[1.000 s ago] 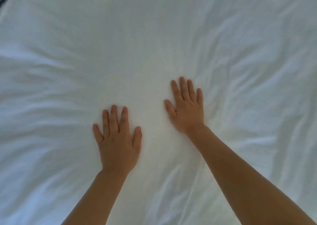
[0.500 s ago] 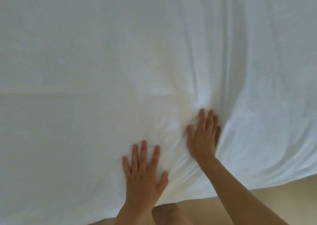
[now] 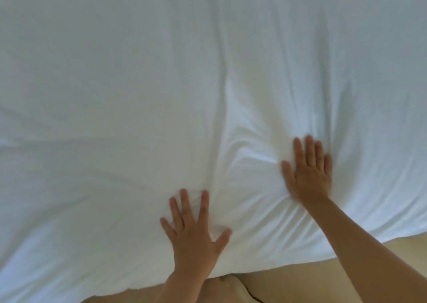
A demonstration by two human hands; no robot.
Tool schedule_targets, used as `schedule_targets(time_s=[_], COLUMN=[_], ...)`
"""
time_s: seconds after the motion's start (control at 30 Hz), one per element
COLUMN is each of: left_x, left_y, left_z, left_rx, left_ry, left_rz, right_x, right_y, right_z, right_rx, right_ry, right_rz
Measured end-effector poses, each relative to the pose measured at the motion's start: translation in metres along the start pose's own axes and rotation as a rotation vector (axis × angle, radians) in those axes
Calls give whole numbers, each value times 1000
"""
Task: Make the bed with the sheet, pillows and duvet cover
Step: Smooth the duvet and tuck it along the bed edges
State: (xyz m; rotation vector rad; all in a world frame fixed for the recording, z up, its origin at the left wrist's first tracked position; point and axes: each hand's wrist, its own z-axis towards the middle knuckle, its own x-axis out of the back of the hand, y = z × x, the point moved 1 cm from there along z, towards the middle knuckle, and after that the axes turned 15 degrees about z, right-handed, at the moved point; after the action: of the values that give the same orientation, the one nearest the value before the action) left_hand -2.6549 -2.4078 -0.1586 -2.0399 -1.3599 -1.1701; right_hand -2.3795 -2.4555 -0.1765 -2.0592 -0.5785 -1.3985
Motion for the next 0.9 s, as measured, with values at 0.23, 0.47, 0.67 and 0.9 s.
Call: schedule_targets(time_s=[0.23,0.47,0.67,0.9], left_x=[-34,-55,-56,-48], left_y=[71,132,123,135], left_z=[-1,-11,-16,-34], left_rx=[193,136,144,271], left_ry=[60,395,617,693], left_rz=[-71,-19,-121,-311], right_x=[-6,-10,12,10], right_y=[51,70,62,24], right_z=[10,19,-18,-46], right_rx=[-13,233,1036,1408], right_ry=[-39,-157,-276,-168], right_rz=[107,130,-22,97])
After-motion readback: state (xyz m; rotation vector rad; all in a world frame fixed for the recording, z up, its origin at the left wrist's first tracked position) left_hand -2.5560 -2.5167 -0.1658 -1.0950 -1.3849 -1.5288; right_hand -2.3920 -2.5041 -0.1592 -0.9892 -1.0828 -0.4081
